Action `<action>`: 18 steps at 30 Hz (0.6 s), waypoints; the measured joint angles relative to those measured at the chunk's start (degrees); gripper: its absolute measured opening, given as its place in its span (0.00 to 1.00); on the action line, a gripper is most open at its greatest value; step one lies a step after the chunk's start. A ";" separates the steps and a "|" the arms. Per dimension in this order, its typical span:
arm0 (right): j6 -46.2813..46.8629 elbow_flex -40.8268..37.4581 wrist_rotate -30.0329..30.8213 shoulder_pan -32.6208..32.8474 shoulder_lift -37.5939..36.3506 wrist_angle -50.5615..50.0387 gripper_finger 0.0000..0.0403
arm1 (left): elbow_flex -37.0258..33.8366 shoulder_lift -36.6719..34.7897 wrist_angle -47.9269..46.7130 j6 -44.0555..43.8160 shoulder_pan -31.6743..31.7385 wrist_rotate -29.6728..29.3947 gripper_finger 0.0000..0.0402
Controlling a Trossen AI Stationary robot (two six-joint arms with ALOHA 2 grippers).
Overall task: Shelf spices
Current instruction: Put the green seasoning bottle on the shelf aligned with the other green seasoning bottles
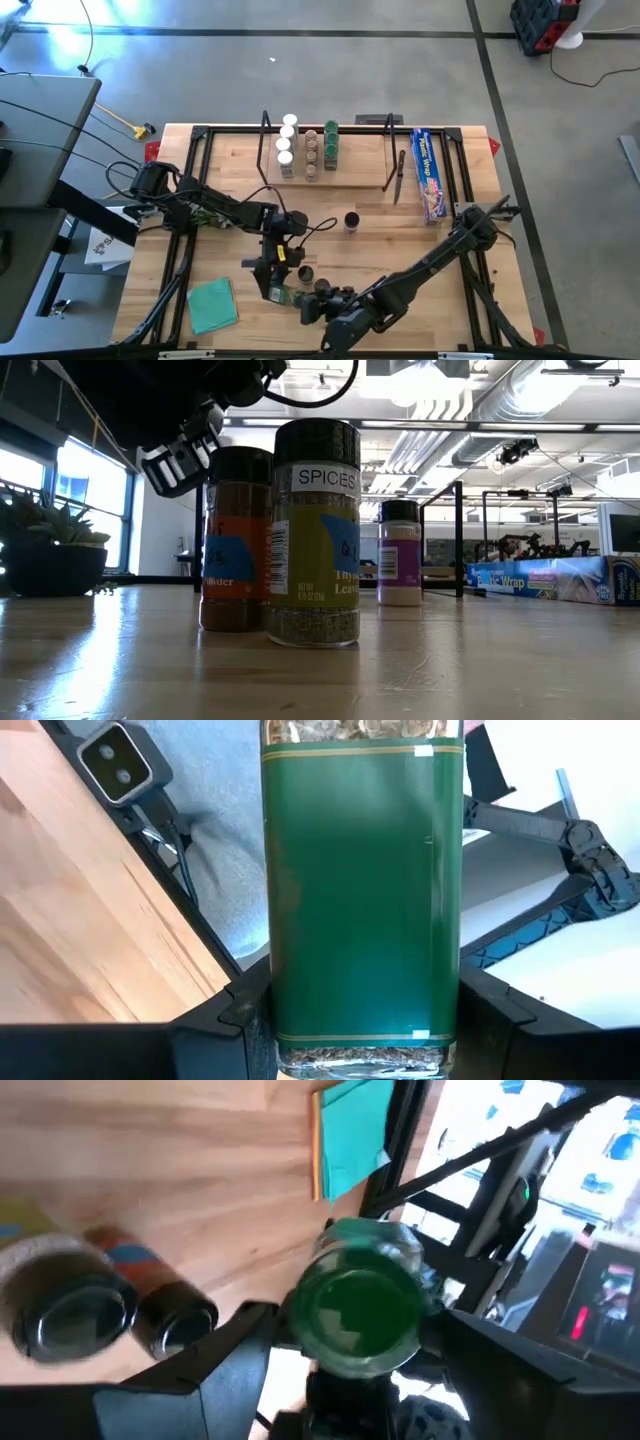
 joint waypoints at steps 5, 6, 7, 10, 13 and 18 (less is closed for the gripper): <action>8.36 -0.11 -0.77 -0.26 0.09 2.66 0.68 | 0.13 -0.07 0.59 0.10 0.15 -0.85 0.46; 10.34 -0.13 -0.86 -0.31 0.11 3.69 0.68 | 0.13 -0.07 0.62 0.26 0.13 -0.53 0.46; 11.99 -0.13 -0.92 -0.45 0.11 4.79 0.68 | 0.13 -0.11 0.75 0.28 0.06 -0.24 0.46; 13.64 -0.13 -0.73 -0.50 0.11 4.89 0.68 | 0.13 -0.11 1.79 -0.25 0.07 -0.03 0.46; 12.53 -0.13 -1.47 -0.75 0.11 2.92 0.68 | 0.13 -0.09 1.68 -0.51 0.07 -0.98 0.46; 14.61 -0.11 -2.68 -1.57 0.11 3.20 0.68 | 0.13 -0.07 1.83 -0.39 0.08 -1.17 0.46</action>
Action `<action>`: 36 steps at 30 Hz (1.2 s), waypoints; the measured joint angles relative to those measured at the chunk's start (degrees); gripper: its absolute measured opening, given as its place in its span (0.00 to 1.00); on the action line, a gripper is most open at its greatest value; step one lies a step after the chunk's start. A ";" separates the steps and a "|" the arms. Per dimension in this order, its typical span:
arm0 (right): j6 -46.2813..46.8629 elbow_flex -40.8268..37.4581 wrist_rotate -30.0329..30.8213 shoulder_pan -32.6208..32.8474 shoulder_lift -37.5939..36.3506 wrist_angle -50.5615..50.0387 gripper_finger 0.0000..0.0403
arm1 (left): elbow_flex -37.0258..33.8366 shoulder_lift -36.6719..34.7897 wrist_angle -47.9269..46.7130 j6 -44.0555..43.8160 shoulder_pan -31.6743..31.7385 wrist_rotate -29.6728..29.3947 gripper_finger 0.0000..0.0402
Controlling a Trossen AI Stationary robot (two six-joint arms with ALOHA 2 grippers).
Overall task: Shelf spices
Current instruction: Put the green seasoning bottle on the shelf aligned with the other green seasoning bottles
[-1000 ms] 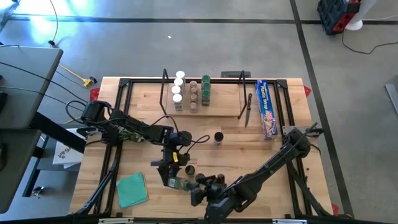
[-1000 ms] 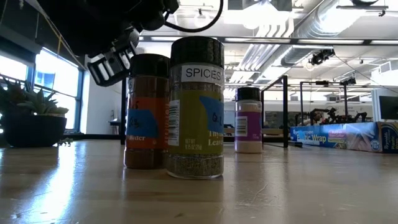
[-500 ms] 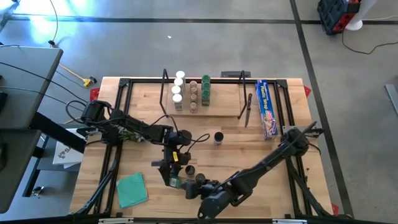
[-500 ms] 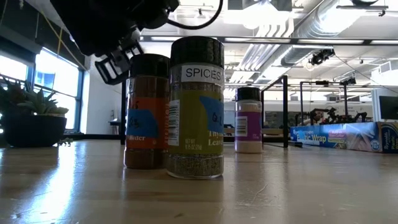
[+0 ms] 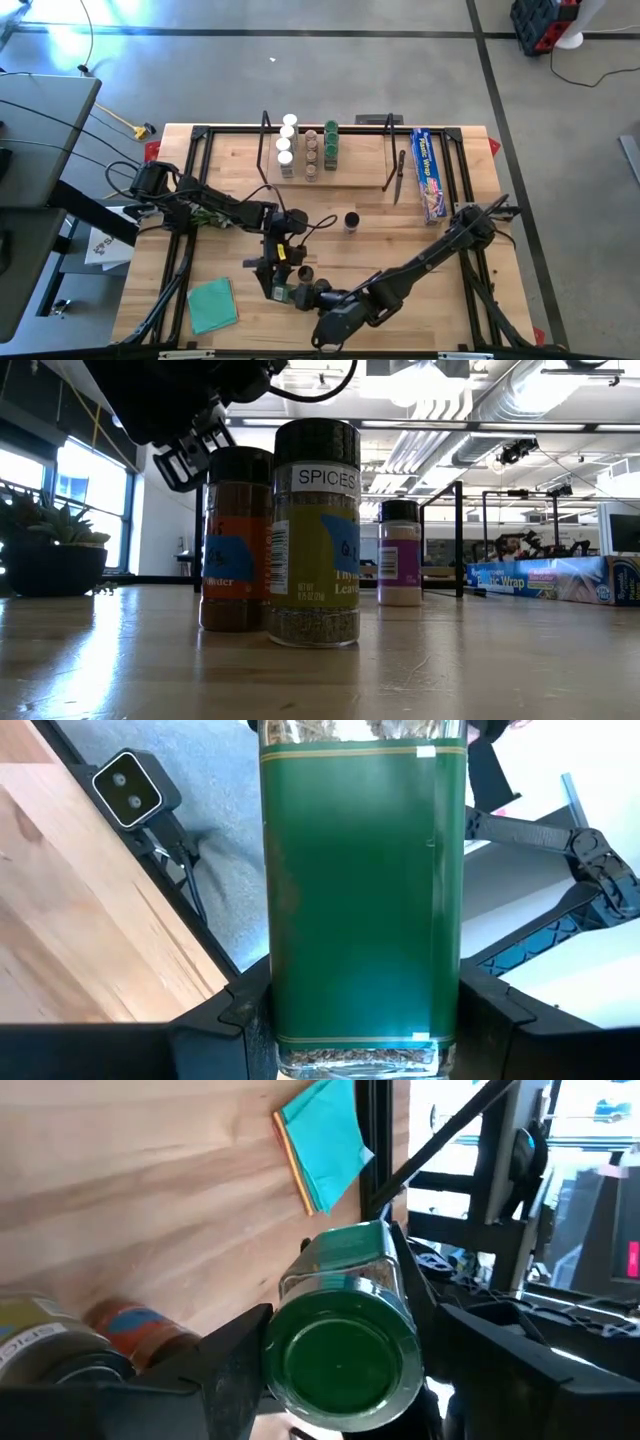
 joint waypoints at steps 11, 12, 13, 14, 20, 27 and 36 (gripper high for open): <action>3.88 0.05 -2.88 -0.86 0.04 -0.51 0.47 | 0.00 0.00 0.60 -0.07 1.29 -2.13 0.66; 6.36 0.05 -2.73 -0.86 0.04 -0.57 0.47 | 0.00 0.00 0.60 -0.28 1.90 -1.72 0.67; 9.41 0.05 -2.03 -0.86 0.04 -0.61 0.47 | -0.02 -0.18 0.38 -1.03 2.72 -1.16 0.67; 12.83 0.09 -0.89 -0.82 0.03 -0.94 0.47 | -0.02 -0.55 -0.07 -1.54 3.74 -1.10 0.68; 30.58 6.41 -0.17 -0.84 -0.15 -12.58 0.47 | -0.02 -6.72 -2.81 1.81 11.36 -5.11 0.69; 56.78 23.11 -7.36 -5.23 -0.36 -38.10 0.47 | -0.02 -25.00 -17.47 17.38 18.76 -29.29 0.69; 73.26 20.59 -14.78 -20.62 -5.60 -54.14 0.47 | -0.02 -48.16 -32.16 17.91 12.34 -70.52 0.69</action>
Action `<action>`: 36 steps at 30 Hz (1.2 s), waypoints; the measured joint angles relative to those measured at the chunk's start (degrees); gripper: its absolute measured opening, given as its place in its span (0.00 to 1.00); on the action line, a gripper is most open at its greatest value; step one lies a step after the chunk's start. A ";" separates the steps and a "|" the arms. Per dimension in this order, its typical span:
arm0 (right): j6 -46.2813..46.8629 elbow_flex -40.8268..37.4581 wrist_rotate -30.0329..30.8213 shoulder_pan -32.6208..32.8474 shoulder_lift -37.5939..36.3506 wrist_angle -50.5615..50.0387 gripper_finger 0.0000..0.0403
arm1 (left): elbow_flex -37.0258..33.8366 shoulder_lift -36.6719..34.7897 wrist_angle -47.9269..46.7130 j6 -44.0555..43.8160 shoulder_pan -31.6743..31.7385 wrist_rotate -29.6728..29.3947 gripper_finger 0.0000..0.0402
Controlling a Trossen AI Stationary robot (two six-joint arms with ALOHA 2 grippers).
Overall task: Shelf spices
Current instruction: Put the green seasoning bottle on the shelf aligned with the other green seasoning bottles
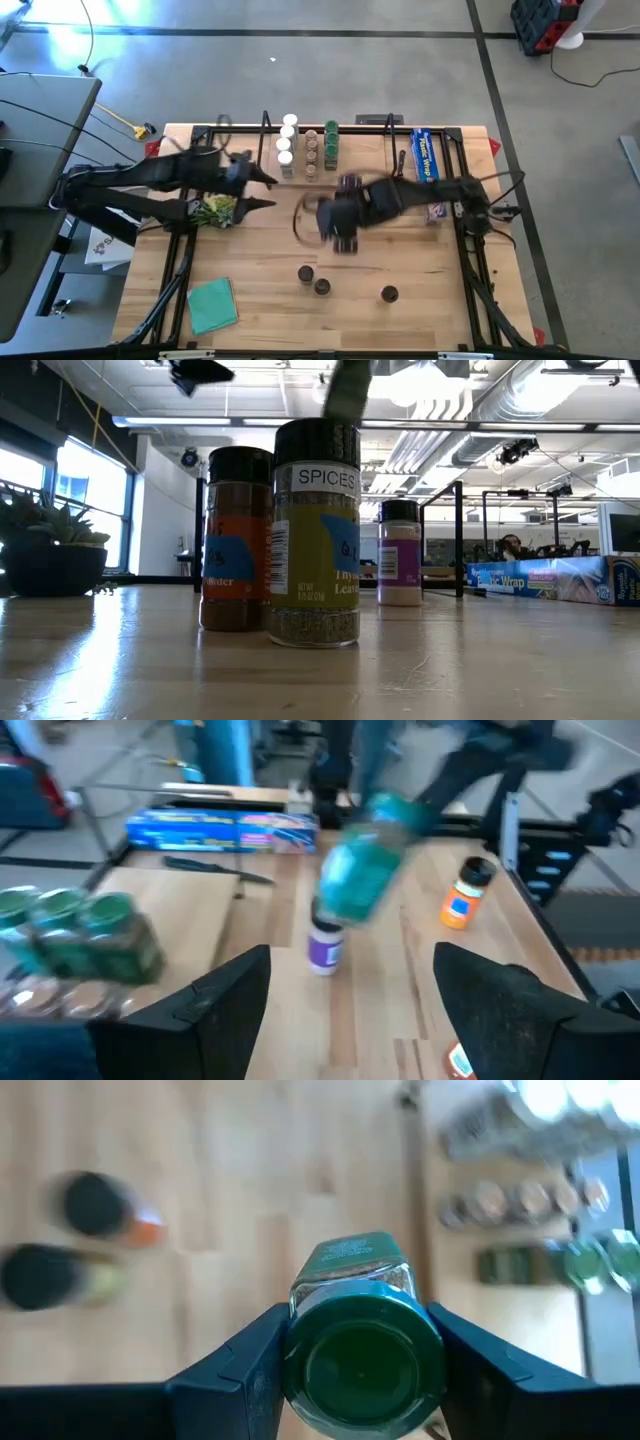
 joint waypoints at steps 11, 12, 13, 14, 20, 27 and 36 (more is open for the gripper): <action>-12.75 -0.98 -8.60 -18.02 1.00 2.40 0.47 | -4.17 -6.56 -3.79 -9.88 -11.36 -11.41 0.69; -13.67 -0.98 -8.91 -19.21 1.07 2.70 0.47 | -4.64 -6.56 -3.93 -10.45 -12.62 -12.88 0.69; -14.65 -0.98 -9.49 -20.41 1.13 2.85 0.47 | -5.17 -6.59 -3.93 -11.00 -13.91 -14.47 0.69; -15.44 -0.98 -10.16 -21.55 1.19 2.87 0.47 | -5.61 -6.59 -4.10 -11.40 -15.17 -16.26 0.69; -19.90 -2.23 -15.40 -26.27 1.33 7.67 0.47 | -6.86 -6.56 -5.49 -13.88 -22.08 -24.08 0.69; -20.46 -12.99 -20.94 -27.99 1.38 9.57 0.47 | -6.88 -6.35 -6.52 -14.90 -28.56 -29.92 0.69; -22.69 -22.62 -19.44 -28.38 1.42 18.80 0.47 | -6.88 -6.09 -6.45 -14.93 -31.70 -34.37 0.69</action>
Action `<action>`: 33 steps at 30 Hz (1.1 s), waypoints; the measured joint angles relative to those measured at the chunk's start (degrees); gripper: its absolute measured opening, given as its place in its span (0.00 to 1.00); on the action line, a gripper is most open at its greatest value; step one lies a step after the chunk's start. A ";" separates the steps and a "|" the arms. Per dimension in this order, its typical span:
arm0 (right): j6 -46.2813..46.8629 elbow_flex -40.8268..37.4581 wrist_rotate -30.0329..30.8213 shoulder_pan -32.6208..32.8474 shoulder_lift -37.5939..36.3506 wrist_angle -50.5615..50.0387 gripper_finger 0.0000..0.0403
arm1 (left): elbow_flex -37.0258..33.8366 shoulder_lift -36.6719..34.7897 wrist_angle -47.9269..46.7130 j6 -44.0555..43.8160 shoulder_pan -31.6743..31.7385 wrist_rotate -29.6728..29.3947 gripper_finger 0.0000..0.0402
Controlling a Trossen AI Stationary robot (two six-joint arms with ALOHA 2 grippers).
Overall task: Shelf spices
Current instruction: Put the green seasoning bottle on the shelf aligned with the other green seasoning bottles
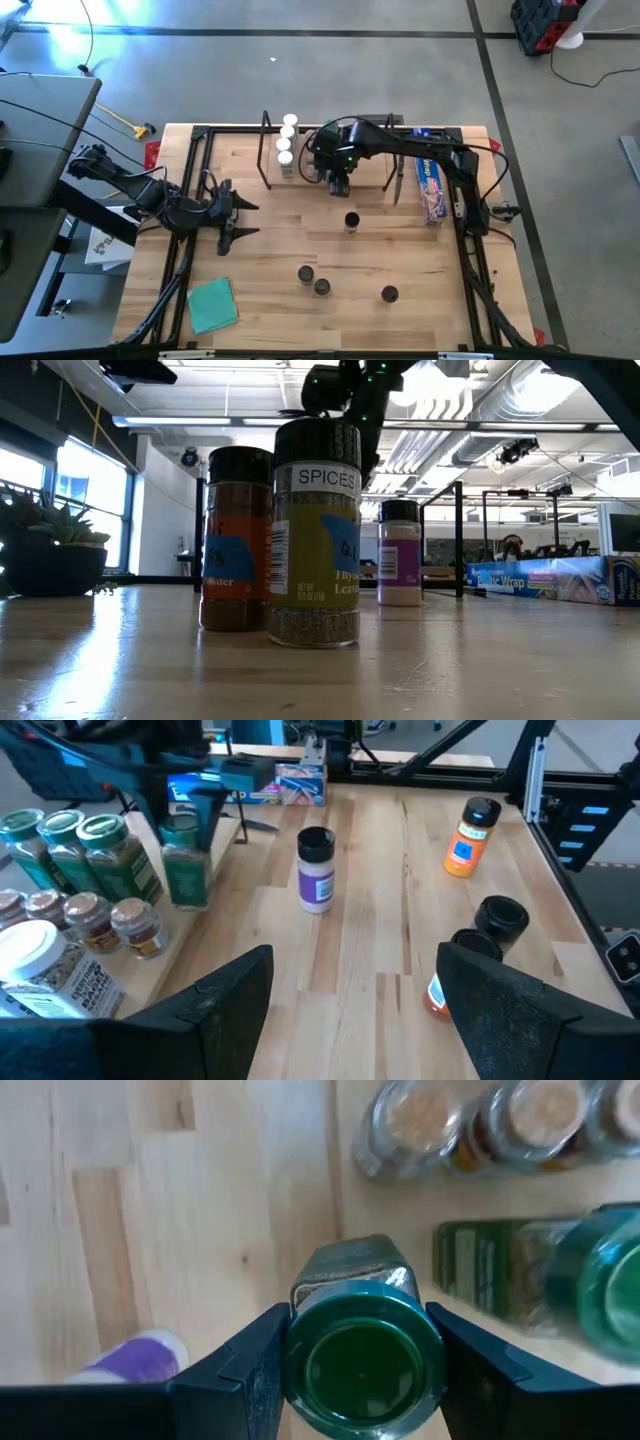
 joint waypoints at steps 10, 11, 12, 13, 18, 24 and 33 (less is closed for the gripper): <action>1.75 -0.07 -0.31 -2.67 -0.06 1.04 0.47 | 0.00 0.16 0.08 -0.06 -0.30 -0.96 0.69; 1.86 -0.06 -0.05 -2.68 -0.06 1.08 0.47 | 0.00 0.16 0.08 -0.06 -0.28 -0.97 0.69; 1.88 -0.07 0.02 -2.67 -0.06 1.17 0.48 | 0.00 0.16 0.10 -0.06 -0.28 -1.02 0.69; 1.92 -0.07 0.02 -2.67 -0.06 1.41 0.50 | 0.00 0.16 0.09 -0.06 -0.28 -1.02 0.69; 1.94 -0.13 0.96 -2.71 -0.06 2.11 0.57 | 0.00 0.16 0.08 -0.04 -0.28 -1.02 0.69; 1.70 -0.13 1.54 -2.67 -0.06 2.33 0.57 | 0.00 0.18 0.08 -0.06 -0.28 -1.00 0.69; 0.03 -0.13 5.00 -1.98 -0.06 2.01 0.58 | 0.00 0.17 0.07 -0.07 -0.28 -1.00 0.69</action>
